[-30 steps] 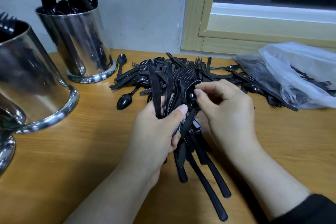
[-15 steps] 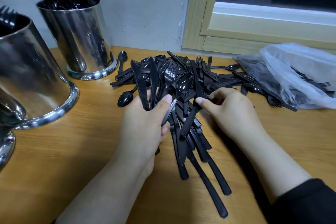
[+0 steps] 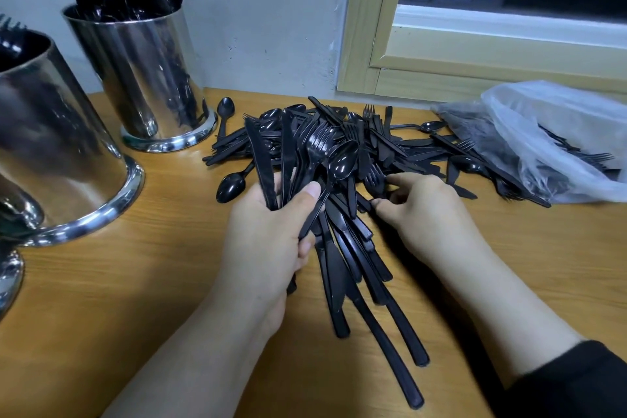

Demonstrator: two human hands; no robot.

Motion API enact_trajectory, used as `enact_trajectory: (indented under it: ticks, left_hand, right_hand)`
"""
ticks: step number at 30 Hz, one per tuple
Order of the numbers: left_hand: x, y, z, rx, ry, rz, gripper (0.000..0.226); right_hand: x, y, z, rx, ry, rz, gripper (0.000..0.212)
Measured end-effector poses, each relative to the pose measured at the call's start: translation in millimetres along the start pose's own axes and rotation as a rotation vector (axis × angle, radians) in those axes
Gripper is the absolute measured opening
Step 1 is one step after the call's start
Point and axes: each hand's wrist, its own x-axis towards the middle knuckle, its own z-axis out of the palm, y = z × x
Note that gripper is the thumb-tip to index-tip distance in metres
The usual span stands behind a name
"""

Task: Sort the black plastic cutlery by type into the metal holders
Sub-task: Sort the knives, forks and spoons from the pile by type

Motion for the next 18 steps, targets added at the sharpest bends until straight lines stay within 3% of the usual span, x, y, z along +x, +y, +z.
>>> enact_trajectory:
  ticks: [5, 7, 9, 12, 15, 18]
  left_hand:
    - [1.0, -0.3, -0.3, -0.01, -0.003, -0.015, 0.011]
    - [1.3, -0.4, -0.2, -0.014, -0.006, -0.019, 0.01]
    - [1.1, -0.7, -0.7, -0.021, -0.008, -0.024, 0.01]
    - [1.2, -1.4, -0.7, -0.019, 0.006, -0.023, 0.01]
    - [1.1, -2.0, 0.3, 0.001, 0.006, 0.004, 0.01]
    - [1.2, -2.5, 0.7, 0.018, 0.004, 0.016, 0.009]
  right_hand:
    - [4.6, 11.1, -1.2, 0.092, 0.021, 0.006, 0.041]
    - [6.9, 15.7, -5.8, 0.164, 0.061, 0.008, 0.028]
    - [8.4, 19.4, -11.5, 0.295, 0.105, -0.009, 0.012]
    - [7.1, 19.8, -16.3, 0.618, 0.135, 0.017, 0.014]
    - [-2.1, 4.0, -17.0, 1.256, -0.101, 0.087, 0.012]
    - [-15.0, -12.1, -12.8, 1.364, -0.276, 0.086, 0.008]
